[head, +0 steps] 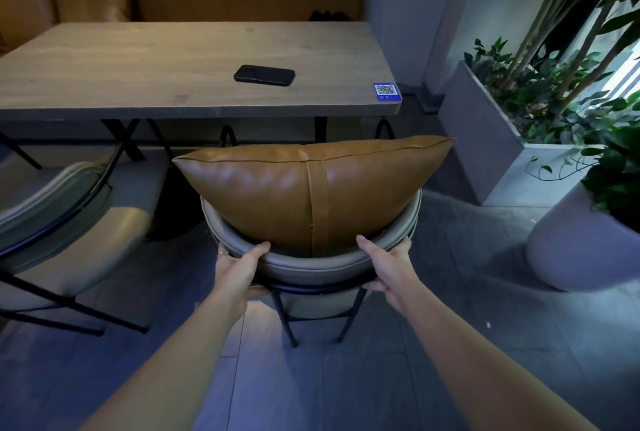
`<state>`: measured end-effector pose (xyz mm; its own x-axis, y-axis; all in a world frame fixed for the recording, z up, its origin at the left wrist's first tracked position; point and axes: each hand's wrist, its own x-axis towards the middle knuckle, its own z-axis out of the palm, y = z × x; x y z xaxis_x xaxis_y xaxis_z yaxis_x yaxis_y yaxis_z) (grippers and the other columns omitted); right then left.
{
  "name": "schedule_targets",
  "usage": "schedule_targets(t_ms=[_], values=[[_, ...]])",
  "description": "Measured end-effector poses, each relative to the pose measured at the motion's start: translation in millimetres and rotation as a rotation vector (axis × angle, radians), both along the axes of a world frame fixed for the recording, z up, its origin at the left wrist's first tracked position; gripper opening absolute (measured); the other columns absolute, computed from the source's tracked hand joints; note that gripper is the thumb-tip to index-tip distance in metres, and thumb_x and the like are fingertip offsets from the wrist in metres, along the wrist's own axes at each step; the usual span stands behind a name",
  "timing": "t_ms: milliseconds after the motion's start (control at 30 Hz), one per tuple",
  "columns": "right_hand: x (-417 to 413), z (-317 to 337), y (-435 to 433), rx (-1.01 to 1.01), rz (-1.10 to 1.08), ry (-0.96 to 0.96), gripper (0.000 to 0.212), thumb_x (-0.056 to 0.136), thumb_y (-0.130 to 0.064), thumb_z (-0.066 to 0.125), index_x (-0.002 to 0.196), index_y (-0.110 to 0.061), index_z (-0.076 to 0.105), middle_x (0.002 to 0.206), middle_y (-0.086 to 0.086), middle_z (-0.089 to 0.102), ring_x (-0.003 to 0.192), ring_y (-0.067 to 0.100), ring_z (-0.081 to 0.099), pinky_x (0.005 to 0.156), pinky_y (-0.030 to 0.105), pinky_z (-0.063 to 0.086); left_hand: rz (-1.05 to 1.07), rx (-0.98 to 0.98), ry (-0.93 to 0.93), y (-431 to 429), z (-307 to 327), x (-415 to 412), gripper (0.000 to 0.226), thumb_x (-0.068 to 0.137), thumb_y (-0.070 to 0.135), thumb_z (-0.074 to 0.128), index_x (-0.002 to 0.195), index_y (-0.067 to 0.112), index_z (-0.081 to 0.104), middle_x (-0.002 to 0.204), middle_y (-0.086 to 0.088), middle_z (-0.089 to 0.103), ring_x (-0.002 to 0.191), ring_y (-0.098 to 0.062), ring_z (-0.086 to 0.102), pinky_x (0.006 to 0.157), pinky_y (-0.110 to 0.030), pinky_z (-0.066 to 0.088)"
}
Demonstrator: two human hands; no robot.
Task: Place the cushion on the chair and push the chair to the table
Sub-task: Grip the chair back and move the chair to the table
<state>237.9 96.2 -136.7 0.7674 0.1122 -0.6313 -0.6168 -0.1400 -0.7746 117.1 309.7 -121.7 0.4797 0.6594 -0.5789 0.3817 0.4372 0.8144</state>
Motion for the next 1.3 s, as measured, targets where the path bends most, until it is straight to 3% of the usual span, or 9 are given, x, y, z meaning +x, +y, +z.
schedule_targets(t_ms=[267,367,467,600,700,833,1000,1167,1300], values=[[5.1,12.7,-4.8,-0.028,0.095,0.061,0.125,0.081,-0.043,0.085,0.161,-0.039,-0.011,0.160,0.007,0.041,0.132,0.037,0.056,0.094,0.059,0.058,0.009,-0.033,0.022,-2.2,5.5,6.0,0.049,0.088,0.013,0.076,0.126,0.020,0.044,0.107,-0.009,0.059,0.084,-0.032,0.062,0.076,-0.060,0.058],[6.9,18.0,-9.4,-0.068,0.148,0.081,0.122,0.082,-0.044,0.084,0.162,-0.035,-0.008,0.160,0.012,0.041,0.134,0.043,0.054,0.093,0.057,0.058,0.000,-0.035,0.059,-0.4,6.9,7.2,0.055,0.087,0.017,0.076,0.127,0.022,0.039,0.121,-0.012,0.056,0.101,-0.040,0.062,0.088,-0.063,0.055],[13.7,22.7,-17.3,-0.109,0.121,0.076,0.117,0.082,-0.043,0.084,0.163,-0.032,-0.001,0.164,0.017,0.035,0.138,0.047,0.047,0.102,0.062,0.051,0.015,0.036,0.078,8.1,5.0,4.2,0.078,0.083,0.024,0.080,0.147,0.026,0.035,0.142,-0.012,0.055,0.123,-0.043,0.057,0.092,-0.058,0.051],[25.3,28.3,-24.9,-0.083,0.017,0.071,0.114,0.086,-0.035,0.081,0.164,-0.035,-0.003,0.168,0.015,0.029,0.137,0.050,0.048,0.100,0.063,0.051,0.044,0.033,0.068,21.1,2.2,-2.8,0.104,0.081,0.030,0.081,0.162,0.030,0.015,0.151,-0.010,0.047,0.129,-0.042,0.051,0.095,-0.059,0.051],[29.7,29.7,-23.3,-0.053,-0.012,0.105,0.117,0.085,-0.033,0.081,0.165,-0.035,-0.005,0.169,0.013,0.026,0.137,0.053,0.045,0.095,0.062,0.054,0.029,-0.035,0.089,29.5,-1.0,-2.6,0.093,0.082,0.030,0.081,0.157,0.025,0.027,0.140,-0.012,0.052,0.125,-0.043,0.054,0.092,-0.061,0.054],[32.2,24.5,-17.9,-0.045,-0.018,0.124,0.105,0.089,-0.022,0.077,0.165,-0.026,0.004,0.165,0.013,0.029,0.139,0.048,0.043,0.095,0.062,0.054,0.017,-0.087,0.035,37.9,-4.9,2.2,0.058,0.085,0.020,0.077,0.138,0.010,0.055,0.129,-0.021,0.067,0.109,-0.040,0.065,0.070,-0.048,0.057],[35.7,24.8,-11.2,-0.056,0.012,0.119,0.084,0.094,-0.014,0.070,0.158,-0.017,0.017,0.156,0.016,0.036,0.128,0.045,0.049,0.084,0.058,0.056,0.007,-0.055,-0.004,42.9,-3.4,5.9,0.039,0.090,0.014,0.074,0.125,0.009,0.059,0.117,-0.016,0.070,0.101,-0.036,0.066,0.073,-0.047,0.055],[38.2,24.1,0.1,-0.035,0.015,0.110,0.085,0.093,-0.014,0.071,0.158,-0.018,0.017,0.157,0.014,0.034,0.138,0.045,0.042,0.093,0.064,0.055,0.007,-0.022,-0.032,50.6,3.1,14.8,0.029,0.094,0.015,0.070,0.122,0.016,0.060,0.119,-0.012,0.067,0.111,-0.036,0.063,0.067,-0.044,0.053],[42.1,22.4,5.6,-0.079,0.022,0.104,0.083,0.094,-0.012,0.068,0.158,-0.015,0.015,0.154,0.015,0.035,0.136,0.045,0.043,0.088,0.064,0.057,0.002,-0.005,-0.014,55.6,2.7,17.2,0.028,0.094,0.016,0.071,0.120,0.017,0.061,0.115,-0.009,0.069,0.113,-0.036,0.063,0.071,-0.046,0.055]])
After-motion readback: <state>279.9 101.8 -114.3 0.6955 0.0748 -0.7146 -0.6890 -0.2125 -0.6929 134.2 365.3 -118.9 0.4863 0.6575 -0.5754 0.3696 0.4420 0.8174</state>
